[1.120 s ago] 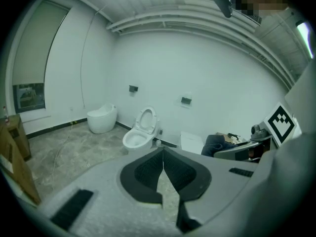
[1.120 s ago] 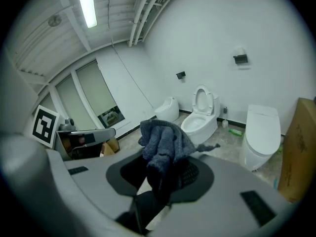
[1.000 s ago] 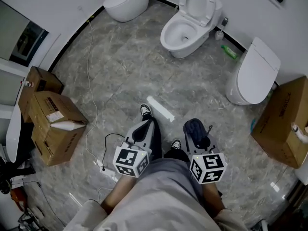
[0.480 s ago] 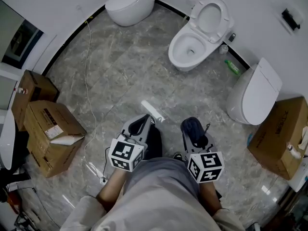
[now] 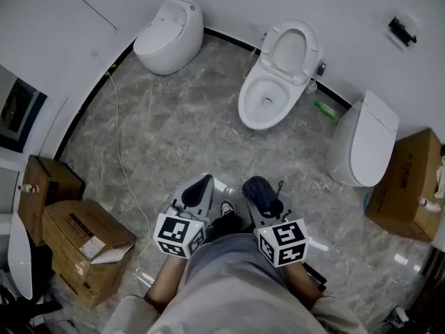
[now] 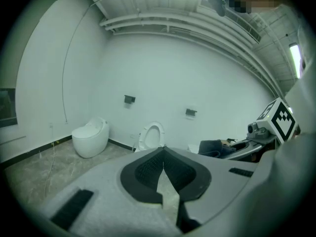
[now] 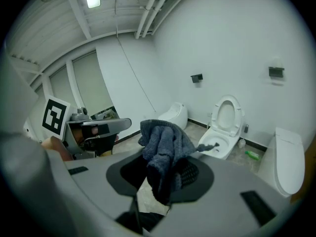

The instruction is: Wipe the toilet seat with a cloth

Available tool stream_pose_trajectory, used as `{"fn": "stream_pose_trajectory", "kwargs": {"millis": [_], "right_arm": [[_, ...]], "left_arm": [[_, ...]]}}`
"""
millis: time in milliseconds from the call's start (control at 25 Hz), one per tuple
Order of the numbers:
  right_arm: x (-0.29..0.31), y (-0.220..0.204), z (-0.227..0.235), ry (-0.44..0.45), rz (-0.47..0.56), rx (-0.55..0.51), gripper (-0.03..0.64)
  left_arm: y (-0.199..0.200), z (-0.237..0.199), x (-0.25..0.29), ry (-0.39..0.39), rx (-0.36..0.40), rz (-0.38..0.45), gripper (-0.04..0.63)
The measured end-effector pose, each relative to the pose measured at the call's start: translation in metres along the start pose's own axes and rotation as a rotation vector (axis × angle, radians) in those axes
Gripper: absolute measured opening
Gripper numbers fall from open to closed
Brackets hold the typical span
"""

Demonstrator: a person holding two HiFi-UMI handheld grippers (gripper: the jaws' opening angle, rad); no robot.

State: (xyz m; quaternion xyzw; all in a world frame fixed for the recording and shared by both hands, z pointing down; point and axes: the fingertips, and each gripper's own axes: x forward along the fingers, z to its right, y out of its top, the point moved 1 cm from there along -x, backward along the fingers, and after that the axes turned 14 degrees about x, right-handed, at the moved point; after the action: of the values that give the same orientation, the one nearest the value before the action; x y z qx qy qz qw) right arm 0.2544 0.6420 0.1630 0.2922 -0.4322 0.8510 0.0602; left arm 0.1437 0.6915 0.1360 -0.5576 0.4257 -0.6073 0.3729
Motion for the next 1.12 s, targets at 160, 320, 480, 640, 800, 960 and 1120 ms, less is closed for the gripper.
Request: {"fn": "stream_pose_trajectory", "kwargs": {"millis": [160, 320, 480, 640, 800, 960, 1120], "right_arm": [[0.014, 0.007, 0.002, -0.027, 0.005, 0.01, 0.094], [0.023, 0.023, 0.012, -0.048, 0.025, 0.021, 0.094], [0.042, 0.041, 0.025, -0.053, 0.043, 0.039, 0.094], [0.074, 0.062, 0.039, -0.056, 0.049, 0.079, 0.094], [0.114, 0.108, 0.055, -0.049, 0.085, 0.095, 0.094], [0.143, 0.156, 0.09, -0.082, 0.112, 0.126, 0.094], [0.168, 0.201, 0.138, -0.127, 0.136, 0.191, 0.094]], "left_arm": [[0.004, -0.012, 0.015, -0.036, -0.004, 0.016, 0.008], [0.007, -0.015, 0.031, -0.066, -0.017, 0.017, 0.008], [0.016, -0.023, 0.056, -0.095, 0.001, 0.02, 0.008], [0.027, -0.031, 0.092, -0.176, 0.029, 0.014, 0.008], [0.051, -0.054, 0.147, -0.234, 0.059, 0.017, 0.008], [0.083, -0.066, 0.207, -0.329, 0.033, 0.022, 0.008], [0.11, -0.071, 0.269, -0.433, -0.027, -0.003, 0.008]]}}
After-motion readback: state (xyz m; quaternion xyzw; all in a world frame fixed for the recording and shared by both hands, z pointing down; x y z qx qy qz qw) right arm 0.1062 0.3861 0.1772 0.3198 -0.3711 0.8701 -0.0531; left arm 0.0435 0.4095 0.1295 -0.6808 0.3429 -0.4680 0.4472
